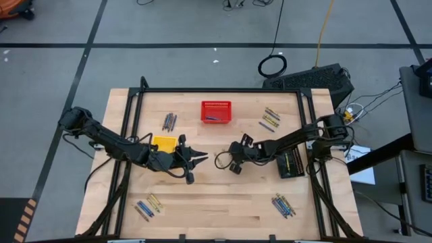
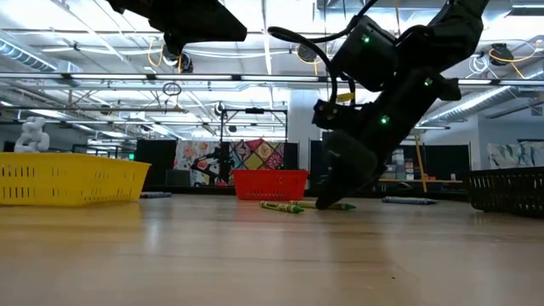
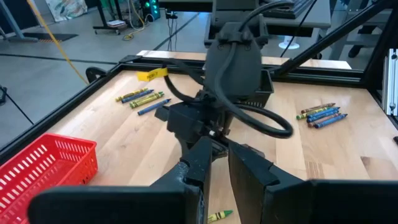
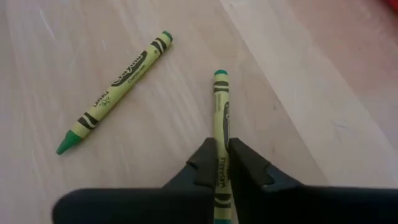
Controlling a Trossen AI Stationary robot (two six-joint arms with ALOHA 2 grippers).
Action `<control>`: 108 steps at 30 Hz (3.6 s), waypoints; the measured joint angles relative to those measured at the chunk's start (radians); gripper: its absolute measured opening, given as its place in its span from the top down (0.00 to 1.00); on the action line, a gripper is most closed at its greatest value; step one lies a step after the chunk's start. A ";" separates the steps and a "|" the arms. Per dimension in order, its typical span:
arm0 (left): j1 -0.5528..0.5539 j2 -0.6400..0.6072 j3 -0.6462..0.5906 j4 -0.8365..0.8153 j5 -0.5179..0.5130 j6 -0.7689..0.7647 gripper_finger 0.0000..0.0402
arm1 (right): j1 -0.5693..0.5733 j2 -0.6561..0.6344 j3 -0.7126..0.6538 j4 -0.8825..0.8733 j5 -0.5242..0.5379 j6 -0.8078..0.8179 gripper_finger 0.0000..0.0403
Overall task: Sort crayons
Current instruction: Put the green crayon into the black basket, then put the blue crayon into the red basket
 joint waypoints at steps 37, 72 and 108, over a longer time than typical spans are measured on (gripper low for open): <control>-0.011 0.027 0.000 0.013 -0.023 0.001 0.86 | 0.528 -0.666 -0.078 -1.186 0.062 1.388 0.97; -0.064 0.027 0.008 0.042 -0.023 0.104 0.86 | 0.460 -0.419 0.022 -0.046 0.271 0.017 0.65; -0.507 0.422 0.719 -1.754 0.421 -1.417 0.86 | 0.399 -0.019 0.022 0.750 0.216 -0.443 0.65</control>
